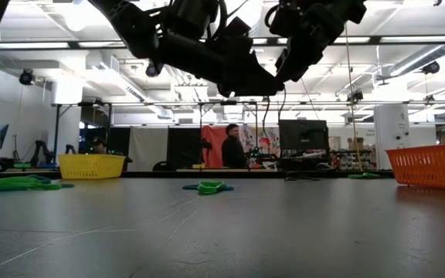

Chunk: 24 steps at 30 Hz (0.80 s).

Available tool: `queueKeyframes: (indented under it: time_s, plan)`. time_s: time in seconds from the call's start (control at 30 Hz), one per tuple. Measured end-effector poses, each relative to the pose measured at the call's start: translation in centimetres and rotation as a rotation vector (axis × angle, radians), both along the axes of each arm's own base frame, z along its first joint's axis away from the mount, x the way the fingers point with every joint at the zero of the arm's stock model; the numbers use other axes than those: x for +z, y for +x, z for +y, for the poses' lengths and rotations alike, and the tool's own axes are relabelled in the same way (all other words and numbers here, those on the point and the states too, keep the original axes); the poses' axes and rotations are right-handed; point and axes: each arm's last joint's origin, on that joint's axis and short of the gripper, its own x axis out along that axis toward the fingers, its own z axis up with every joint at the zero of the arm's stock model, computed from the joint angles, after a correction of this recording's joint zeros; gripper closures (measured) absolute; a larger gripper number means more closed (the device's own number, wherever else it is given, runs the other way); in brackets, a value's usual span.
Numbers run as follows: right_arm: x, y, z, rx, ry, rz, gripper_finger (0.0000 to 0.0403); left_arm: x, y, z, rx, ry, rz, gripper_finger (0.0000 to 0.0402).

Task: Sort rubber bands into baskets
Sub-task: Put the purple rubber band into the yellow bin

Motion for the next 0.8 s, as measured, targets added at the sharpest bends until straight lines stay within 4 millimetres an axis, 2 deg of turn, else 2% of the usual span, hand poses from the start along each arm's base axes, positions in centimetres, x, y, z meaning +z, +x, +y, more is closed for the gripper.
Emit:
queueKeyframes:
  time_s: [0.17, 0.5, 0.67, 0.8]
  plan:
    - [0.02, 0.0, 0.0, -0.002, 0.002, 0.0, 0.0394, 0.28, 0.13, 0.16, 0.021, -0.032, -0.015, 0.0185]
    - [0.02, 0.0, 0.0, -0.002, 0.002, 0.0, 0.0394, -0.11, 0.0, 0.38, 0.049, -0.006, 0.035, 0.032]
    - [0.02, 0.0, 0.0, -0.002, 0.002, 0.0, 0.0394, -0.09, 0.01, 0.38, 0.049, -0.005, 0.032, 0.0357]
    - [0.03, 0.01, 0.0, -0.001, 0.001, -0.001, 0.0394, -0.09, 0.01, 0.38, 0.049, -0.005, 0.032, 0.0371]
